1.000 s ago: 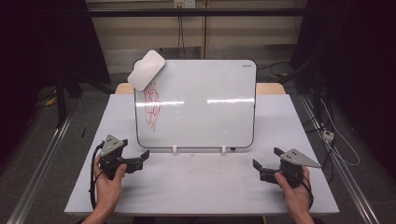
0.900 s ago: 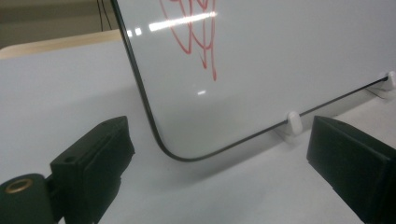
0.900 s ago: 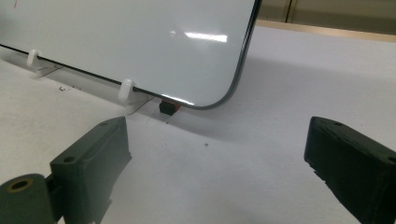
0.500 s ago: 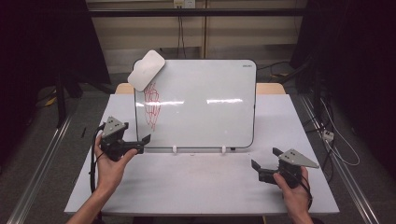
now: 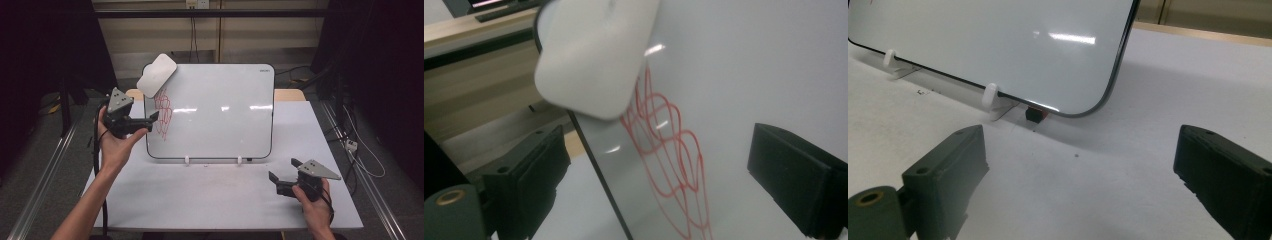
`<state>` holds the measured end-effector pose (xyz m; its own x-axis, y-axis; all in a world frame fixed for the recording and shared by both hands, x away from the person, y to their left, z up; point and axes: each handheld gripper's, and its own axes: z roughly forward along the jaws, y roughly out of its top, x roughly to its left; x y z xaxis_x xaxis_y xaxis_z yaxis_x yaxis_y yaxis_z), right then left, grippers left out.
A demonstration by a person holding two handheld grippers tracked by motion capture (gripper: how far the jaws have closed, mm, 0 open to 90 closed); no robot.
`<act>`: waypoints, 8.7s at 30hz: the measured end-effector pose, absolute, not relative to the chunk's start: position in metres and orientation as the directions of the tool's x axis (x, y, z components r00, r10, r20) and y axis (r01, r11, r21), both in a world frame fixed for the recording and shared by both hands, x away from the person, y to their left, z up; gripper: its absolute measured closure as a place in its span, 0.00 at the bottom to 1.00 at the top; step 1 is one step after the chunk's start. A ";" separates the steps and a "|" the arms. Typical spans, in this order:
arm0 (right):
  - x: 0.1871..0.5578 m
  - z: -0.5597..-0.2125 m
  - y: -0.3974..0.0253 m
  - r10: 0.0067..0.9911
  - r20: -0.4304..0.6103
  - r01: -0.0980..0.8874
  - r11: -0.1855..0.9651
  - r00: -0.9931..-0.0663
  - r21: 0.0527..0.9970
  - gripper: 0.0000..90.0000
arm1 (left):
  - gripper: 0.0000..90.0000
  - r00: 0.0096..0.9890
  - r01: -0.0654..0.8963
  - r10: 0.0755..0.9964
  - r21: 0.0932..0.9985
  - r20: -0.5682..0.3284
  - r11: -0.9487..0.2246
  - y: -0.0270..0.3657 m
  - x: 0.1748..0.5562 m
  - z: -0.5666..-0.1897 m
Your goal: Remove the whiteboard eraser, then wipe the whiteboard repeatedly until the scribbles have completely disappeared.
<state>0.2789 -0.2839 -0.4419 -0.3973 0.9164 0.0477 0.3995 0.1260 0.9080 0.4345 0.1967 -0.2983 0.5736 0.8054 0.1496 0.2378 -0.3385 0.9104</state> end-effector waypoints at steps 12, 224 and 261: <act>0.280 -0.442 -0.283 0.917 0.045 0.401 0.129 -0.395 0.907 0.07 | 0.13 0.567 0.183 0.790 0.900 0.231 -0.395 0.189 0.464 -0.270; 0.282 -0.444 -0.279 0.906 0.050 0.408 0.140 -0.421 0.902 0.08 | 0.34 0.516 0.186 0.774 0.834 0.367 -0.520 0.156 0.495 -0.292; 0.284 -0.444 -0.278 0.902 0.049 0.410 0.146 -0.428 0.901 0.08 | 0.34 0.546 0.168 0.748 0.826 0.376 -0.538 0.143 0.479 -0.310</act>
